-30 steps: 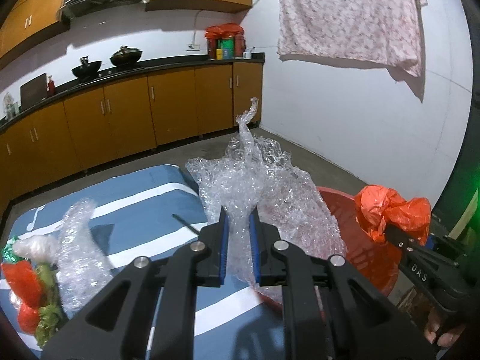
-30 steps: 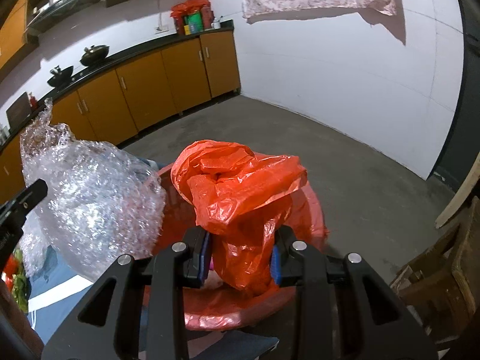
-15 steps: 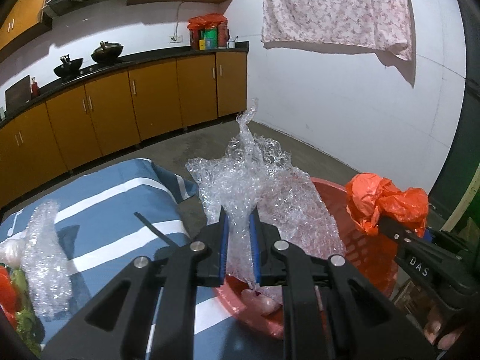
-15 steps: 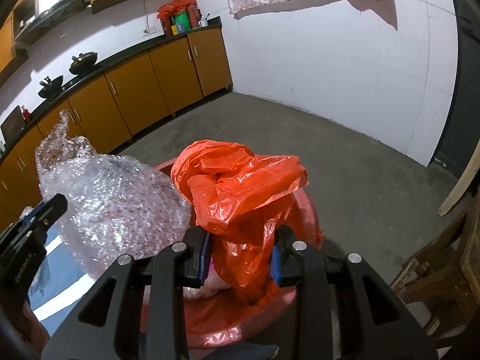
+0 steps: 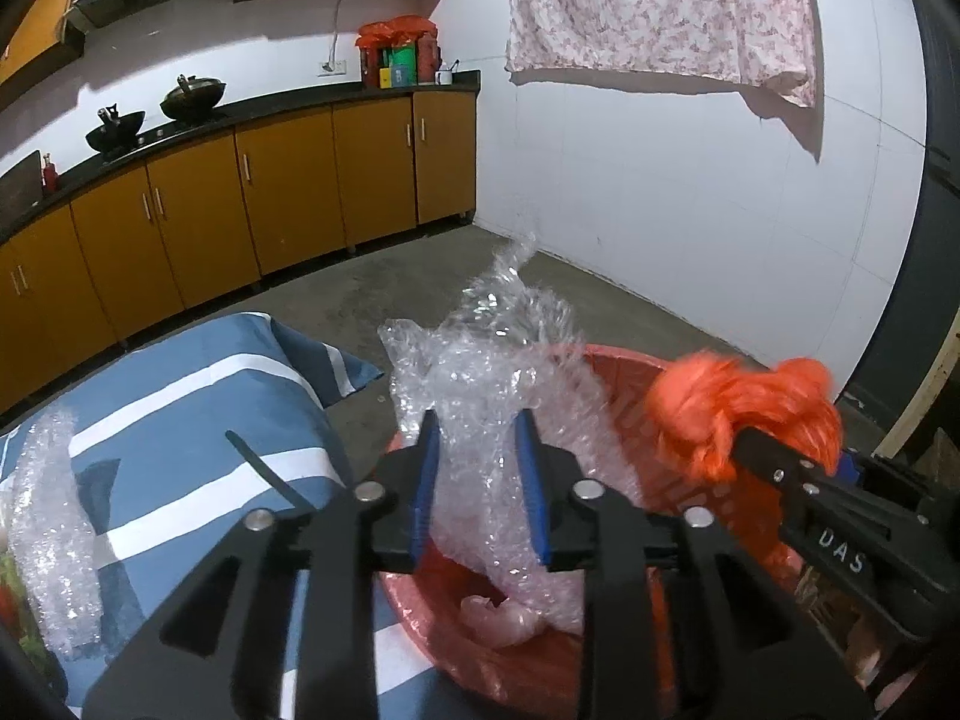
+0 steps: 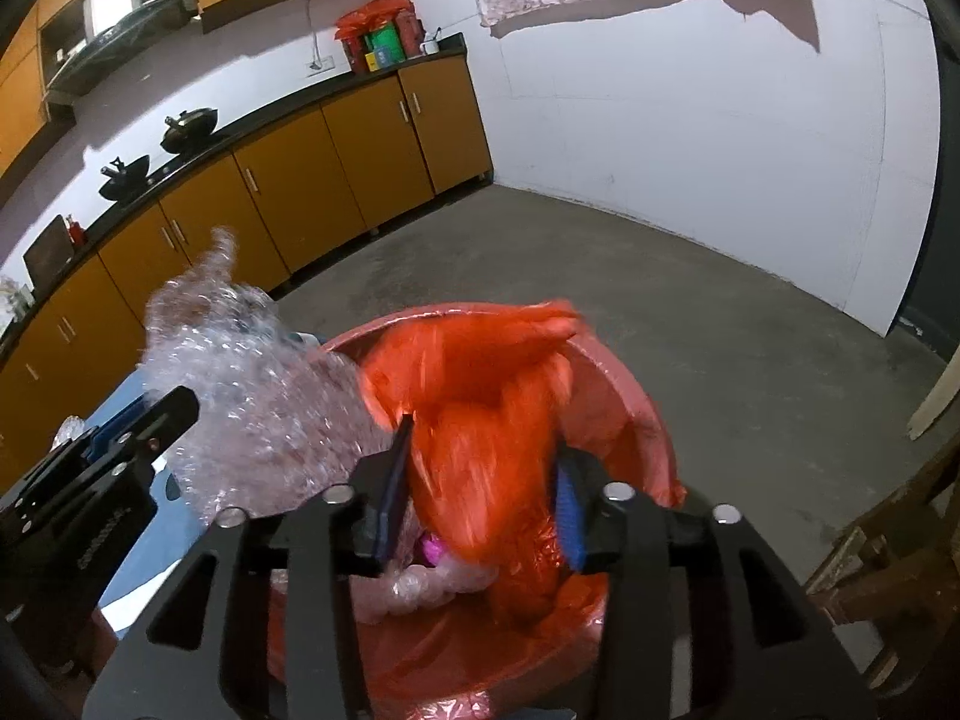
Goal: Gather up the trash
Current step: 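Carry both items over the red basket and open both tools to drop them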
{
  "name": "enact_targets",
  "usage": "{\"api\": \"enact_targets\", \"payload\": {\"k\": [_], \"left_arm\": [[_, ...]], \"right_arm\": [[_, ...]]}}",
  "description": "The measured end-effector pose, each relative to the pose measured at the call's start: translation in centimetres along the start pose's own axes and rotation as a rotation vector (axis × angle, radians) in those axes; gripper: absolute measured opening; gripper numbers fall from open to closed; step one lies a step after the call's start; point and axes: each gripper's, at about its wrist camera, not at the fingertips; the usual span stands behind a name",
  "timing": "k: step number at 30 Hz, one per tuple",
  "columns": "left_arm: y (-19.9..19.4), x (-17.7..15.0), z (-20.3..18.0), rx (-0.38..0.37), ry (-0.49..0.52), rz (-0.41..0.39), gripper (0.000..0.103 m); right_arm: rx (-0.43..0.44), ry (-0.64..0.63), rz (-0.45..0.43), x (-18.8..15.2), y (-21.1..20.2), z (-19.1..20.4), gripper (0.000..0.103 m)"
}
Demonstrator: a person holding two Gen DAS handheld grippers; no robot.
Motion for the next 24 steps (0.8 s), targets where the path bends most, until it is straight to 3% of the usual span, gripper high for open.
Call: {"api": "enact_targets", "payload": {"k": [14, 24], "left_arm": [[-1.0, -0.4, 1.4, -0.005, -0.049, 0.011, 0.044], [-7.5, -1.4, 6.4, 0.020, -0.108, -0.043, 0.062]], "right_arm": [[-0.036, -0.028, 0.008, -0.8, -1.7, -0.5, 0.050], [-0.011, -0.058, 0.022, -1.3, -3.1, 2.5, 0.050]]}}
Point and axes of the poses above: each gripper's, at about its wrist camera, not at the fingertips, and y roughly the way its jaws point, z to its left, x to its top, and after that the axes turned 14 degrees about -y, right-handed
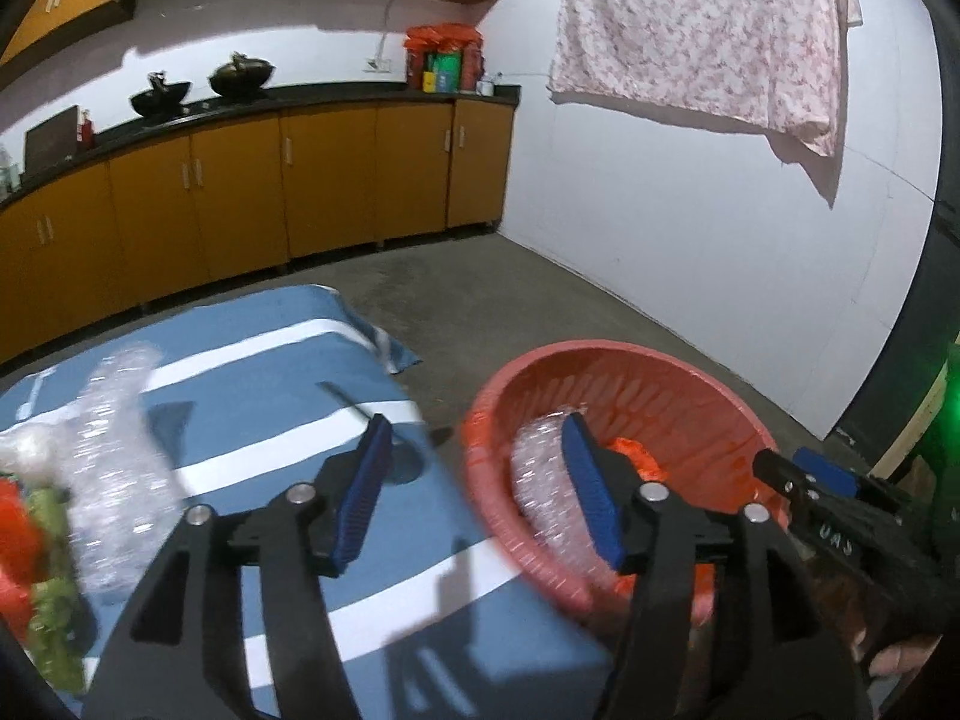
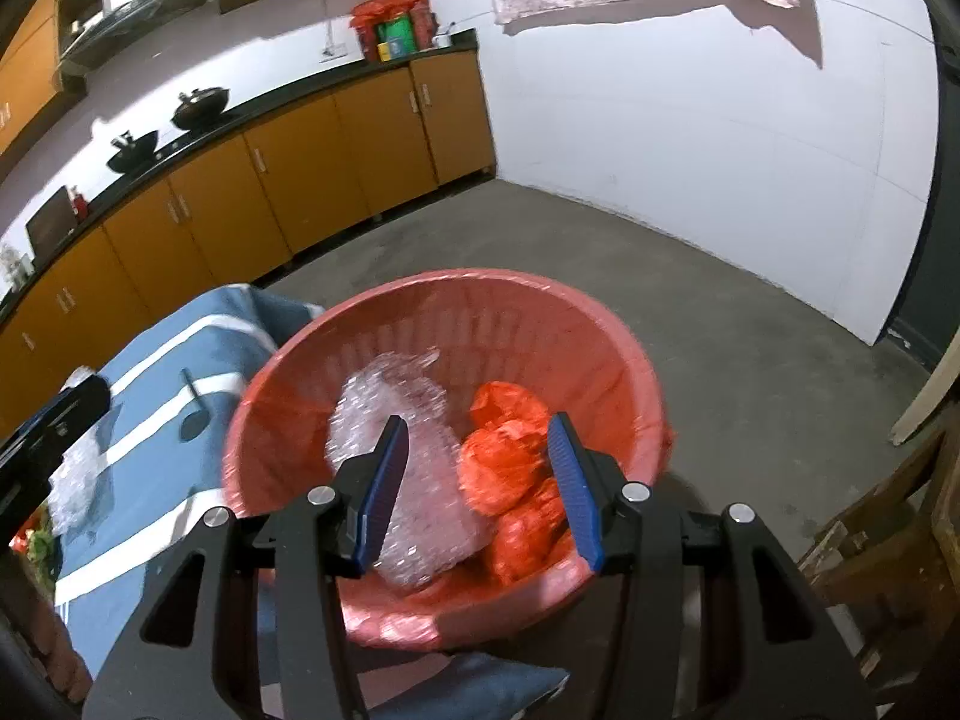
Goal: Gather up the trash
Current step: 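Carry both items over the red basket and open both tools to drop them, then move both open tools back over the trash on the table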
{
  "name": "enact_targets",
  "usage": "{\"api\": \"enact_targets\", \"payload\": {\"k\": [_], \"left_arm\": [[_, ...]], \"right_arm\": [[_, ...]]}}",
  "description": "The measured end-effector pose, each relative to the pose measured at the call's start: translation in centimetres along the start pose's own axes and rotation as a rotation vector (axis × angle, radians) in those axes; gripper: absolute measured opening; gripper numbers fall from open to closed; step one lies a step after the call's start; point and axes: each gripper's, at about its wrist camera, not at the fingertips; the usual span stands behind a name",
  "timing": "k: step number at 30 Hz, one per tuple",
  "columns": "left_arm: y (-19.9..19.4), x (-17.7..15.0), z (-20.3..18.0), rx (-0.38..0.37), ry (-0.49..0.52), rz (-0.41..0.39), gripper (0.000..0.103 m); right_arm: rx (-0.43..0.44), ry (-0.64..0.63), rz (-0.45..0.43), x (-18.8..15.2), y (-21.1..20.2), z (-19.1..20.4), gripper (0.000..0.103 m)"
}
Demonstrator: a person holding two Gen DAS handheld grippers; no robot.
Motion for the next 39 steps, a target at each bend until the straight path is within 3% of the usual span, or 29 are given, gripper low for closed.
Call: {"api": "enact_targets", "payload": {"k": [5, 13, 19, 23, 27, 32, 35, 39], "left_arm": [[-4.5, -1.0, 4.1, 0.080, 0.005, -0.063, 0.072], [-11.7, -2.7, 13.3, 0.297, -0.036, -0.156, 0.079], [-15.2, -3.1, 21.9, 0.456, -0.186, -0.167, 0.081], [-17.2, -3.8, 26.8, 0.518, -0.288, -0.165, 0.080], [-18.5, -3.9, 30.2, 0.545, -0.345, -0.167, 0.081], [-18.4, -2.9, 33.6, 0.546, -0.404, -0.163, 0.081], [-17.3, -1.5, 35.4, 0.541, -0.426, -0.146, 0.081], [-15.0, 0.2, 37.3, 0.523, -0.422, -0.114, 0.081]], "right_arm": [[0.052, -0.039, 0.002, -0.2, -0.6, 3.4, 0.051], [0.163, -0.151, 0.002, -0.2, -1.1, 10.8, 0.055], [0.235, -0.212, 0.011, -0.3, -1.1, 16.2, 0.055], [0.293, -0.263, 0.013, 0.2, -0.8, 20.2, 0.055], [0.358, -0.307, 0.008, 1.2, -0.5, 24.5, 0.056], [0.398, -0.354, 0.003, 2.8, 1.0, 29.5, 0.064], [0.404, -0.373, 0.004, 3.4, 2.2, 31.5, 0.070], [0.402, -0.399, 0.035, 3.8, 4.3, 33.5, 0.071]]}}
Point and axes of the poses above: each gripper's, at about its wrist camera, not at the fingertips, and y roughly the way its jaws point, z to its left, x to its top, and after that the axes turned 14 degrees about -y, right-handed
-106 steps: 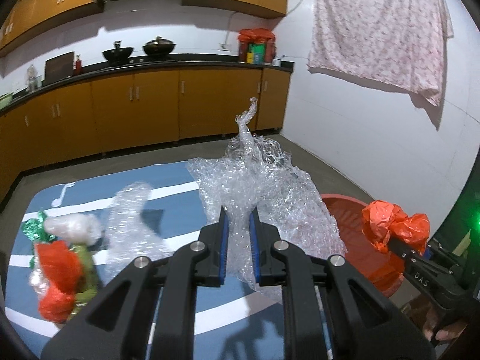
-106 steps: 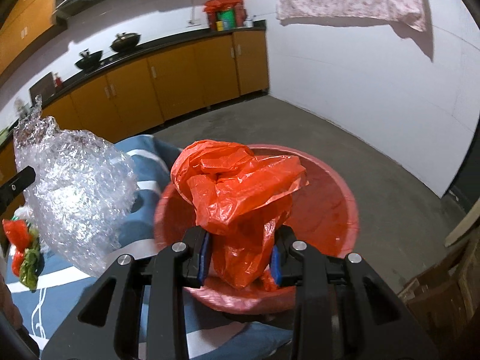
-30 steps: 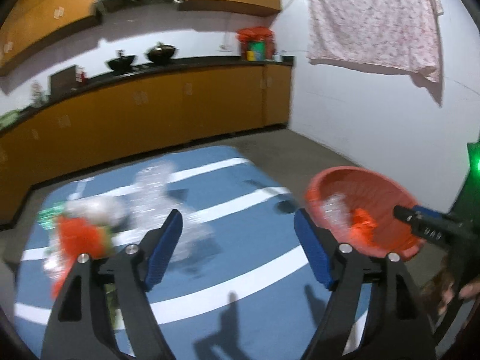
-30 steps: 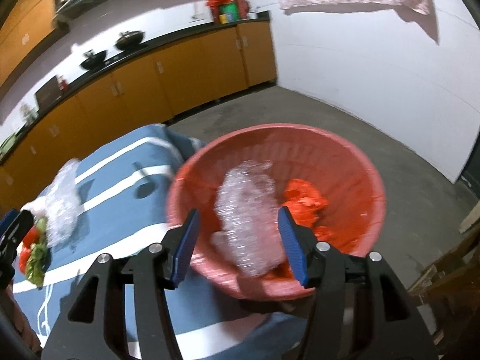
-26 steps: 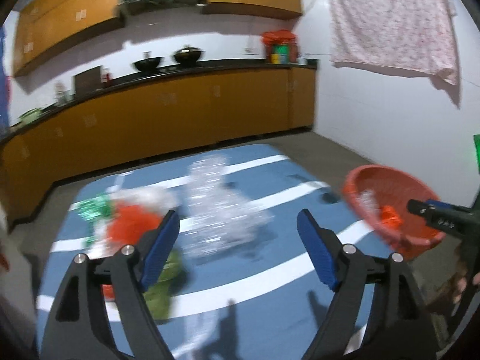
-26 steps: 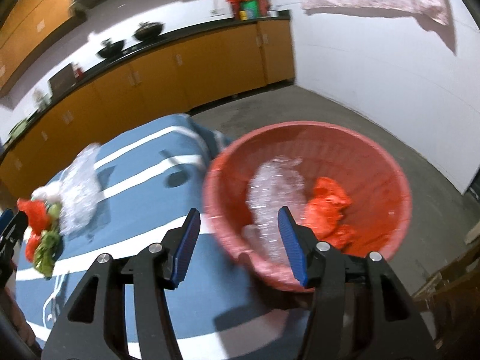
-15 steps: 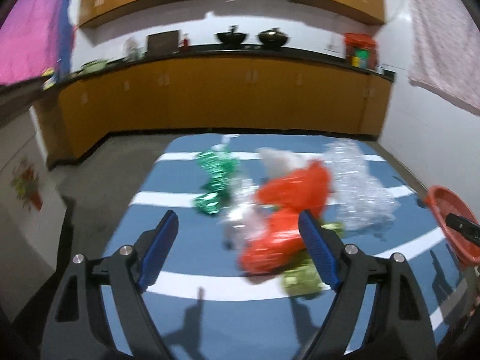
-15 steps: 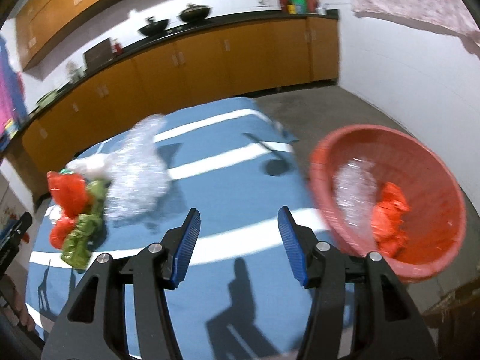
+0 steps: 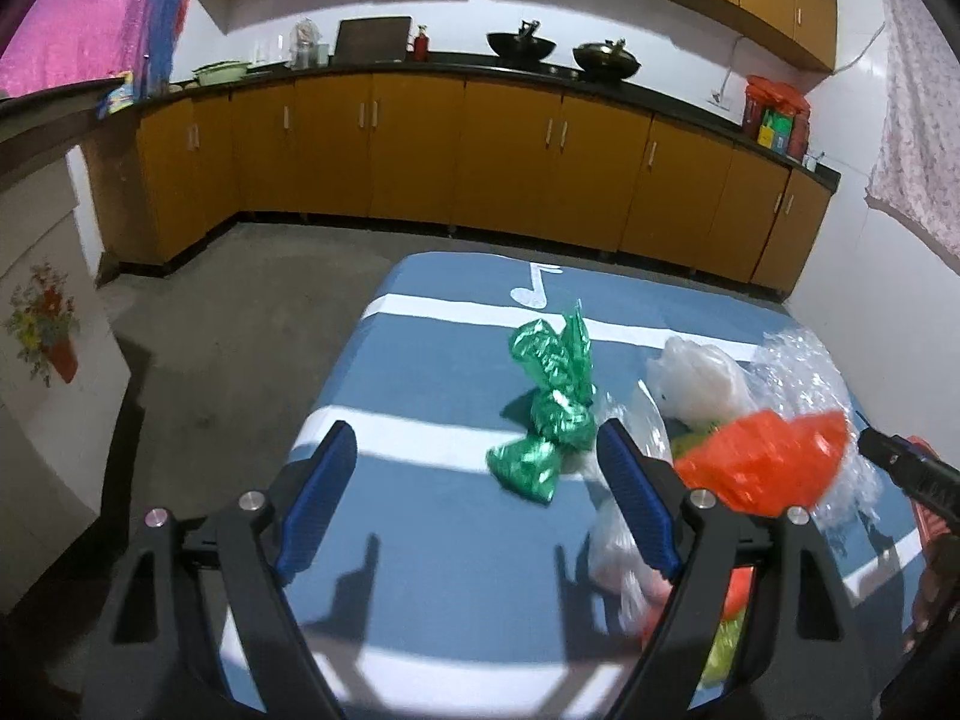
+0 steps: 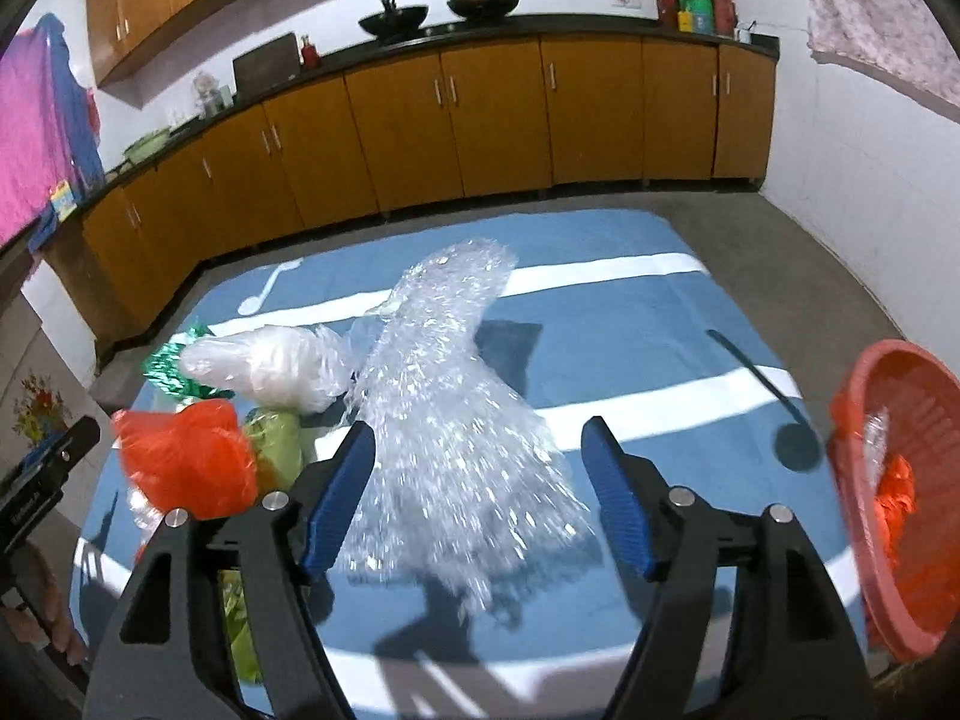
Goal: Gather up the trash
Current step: 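Move both open tools back over the trash on the table, then grasp the second bubble wrap bundle with the right tool while the left tool grasps the green bag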
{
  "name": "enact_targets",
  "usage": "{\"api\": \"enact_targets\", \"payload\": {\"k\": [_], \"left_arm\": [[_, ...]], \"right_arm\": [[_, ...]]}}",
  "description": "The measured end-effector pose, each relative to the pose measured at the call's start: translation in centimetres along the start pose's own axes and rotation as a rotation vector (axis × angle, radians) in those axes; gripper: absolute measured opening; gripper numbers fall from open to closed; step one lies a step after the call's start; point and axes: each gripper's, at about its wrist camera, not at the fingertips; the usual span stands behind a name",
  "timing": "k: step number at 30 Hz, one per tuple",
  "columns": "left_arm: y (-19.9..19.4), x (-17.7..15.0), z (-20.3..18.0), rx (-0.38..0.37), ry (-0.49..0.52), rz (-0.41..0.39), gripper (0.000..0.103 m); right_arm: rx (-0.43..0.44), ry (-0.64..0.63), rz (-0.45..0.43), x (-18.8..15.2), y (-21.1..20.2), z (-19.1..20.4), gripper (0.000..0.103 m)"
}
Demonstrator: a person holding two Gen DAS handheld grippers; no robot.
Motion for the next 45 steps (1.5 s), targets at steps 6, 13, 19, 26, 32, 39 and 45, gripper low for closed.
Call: {"api": "enact_targets", "payload": {"k": [6, 13, 19, 26, 32, 39, 45], "left_arm": [[4.3, 0.7, -2.0, -0.015, 0.050, 0.078, 0.080], [7.5, 0.2, -3.4, -0.029, 0.085, 0.168, 0.074], [9.0, 0.2, -4.5, -0.045, 0.078, 0.212, 0.062], [10.5, 0.5, -4.7, -0.030, 0.063, 0.255, 0.037], [10.1, 0.5, -4.5, -0.018, 0.050, 0.236, 0.036], [7.7, 0.3, -4.2, -0.008, 0.054, 0.191, 0.036], [5.7, 0.5, -3.8, -0.010, 0.049, 0.176, 0.036]], "right_arm": [[-0.006, -0.046, 0.050, 0.4, 2.6, 0.9, 0.072], [0.007, -0.066, 0.081, -0.1, 3.8, 1.3, 0.072], [0.017, -0.079, 0.096, -0.2, 4.4, 1.7, 0.068], [0.041, -0.071, 0.119, -0.3, 4.5, 1.2, 0.045], [0.034, -0.055, 0.099, -0.9, 2.8, 0.2, 0.041], [-0.003, -0.022, 0.064, -2.4, -0.3, -2.1, 0.040], [-0.033, 0.030, 0.060, -3.6, -2.1, -3.8, 0.038]]}}
Point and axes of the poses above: each gripper's, at about its wrist camera, not at the fingertips, and y roughly the way its jaws point, z to its left, x to its top, and after that the axes turned 14 degrees about -y, right-handed
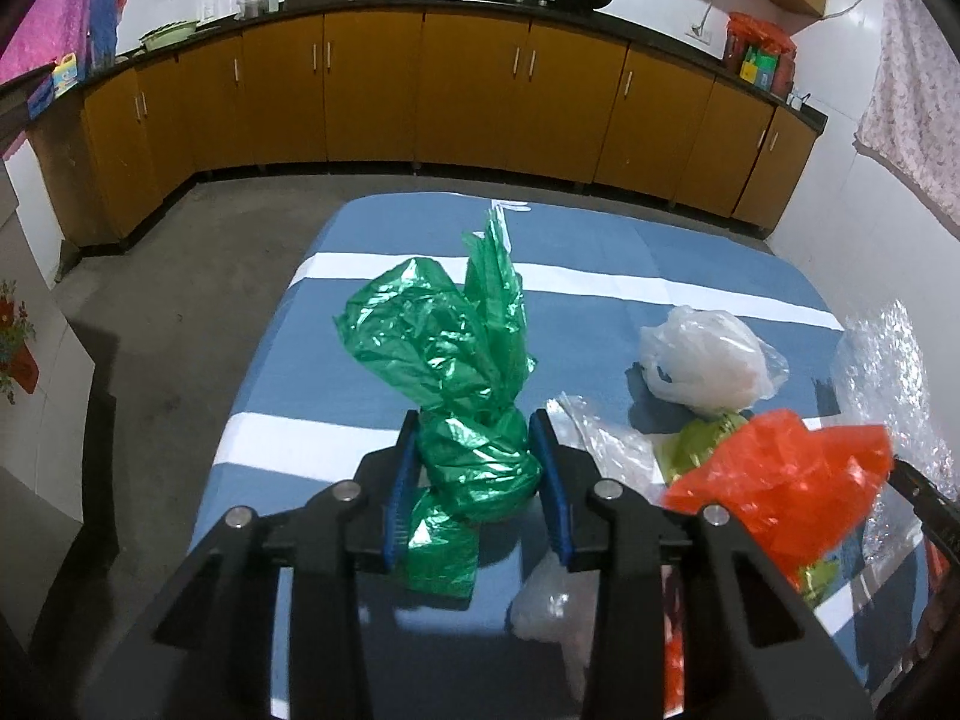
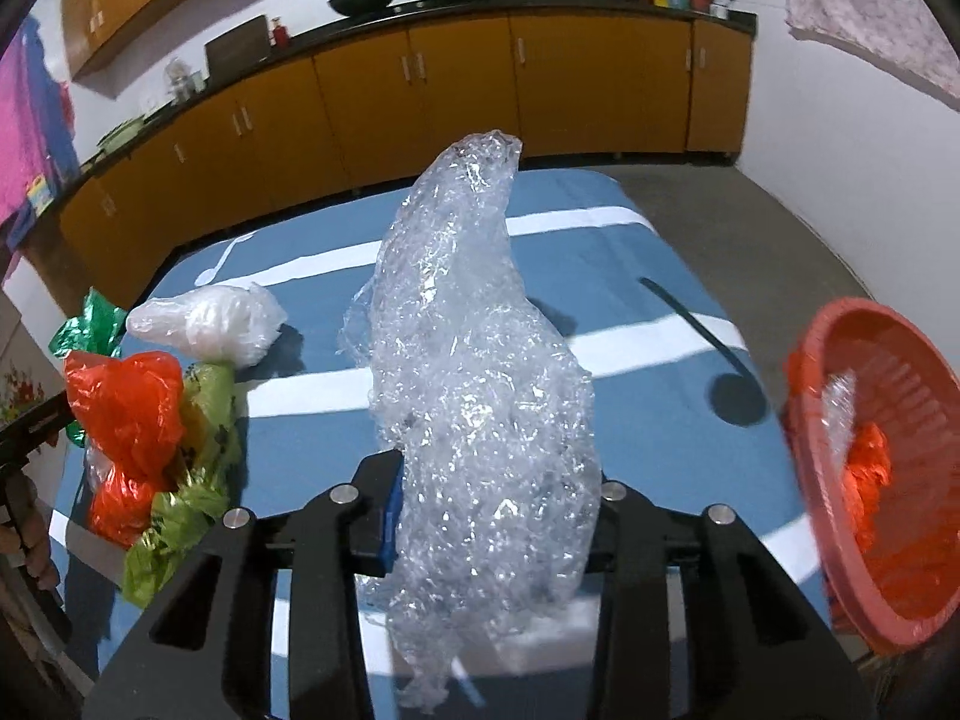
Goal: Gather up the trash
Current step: 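Grasp the second bubble wrap bundle with the right tool while the left tool grasps the green bag, then carry both items over the red basket and open both tools to release them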
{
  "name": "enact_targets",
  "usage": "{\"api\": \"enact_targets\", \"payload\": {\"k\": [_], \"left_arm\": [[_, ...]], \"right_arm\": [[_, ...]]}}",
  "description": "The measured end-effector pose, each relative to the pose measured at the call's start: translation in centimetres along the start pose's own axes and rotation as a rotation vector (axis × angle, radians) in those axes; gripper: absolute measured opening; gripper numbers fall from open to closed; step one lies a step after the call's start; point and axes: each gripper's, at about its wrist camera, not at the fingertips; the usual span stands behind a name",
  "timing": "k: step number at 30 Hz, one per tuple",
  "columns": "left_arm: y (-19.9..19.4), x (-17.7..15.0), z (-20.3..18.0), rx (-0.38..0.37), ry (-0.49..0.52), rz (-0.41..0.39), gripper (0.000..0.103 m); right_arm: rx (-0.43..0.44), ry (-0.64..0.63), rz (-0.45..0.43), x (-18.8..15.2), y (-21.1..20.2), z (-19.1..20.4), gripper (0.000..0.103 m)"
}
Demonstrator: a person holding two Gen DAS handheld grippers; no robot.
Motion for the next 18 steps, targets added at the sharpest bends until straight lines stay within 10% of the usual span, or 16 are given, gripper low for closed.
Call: {"api": "enact_targets", "payload": {"k": [18], "left_arm": [[-9.8, -1.1, -7.1, -0.161, 0.103, -0.121, 0.036]], "right_arm": [[-0.052, 0.055, -0.083, -2.0, -7.1, -4.1, 0.037]]}}
Point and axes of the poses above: each gripper's, at about its wrist camera, not at the fingertips, and y roughly the way its jaws point, z to its left, x to its top, and after that the axes turned 14 degrees about -y, right-handed
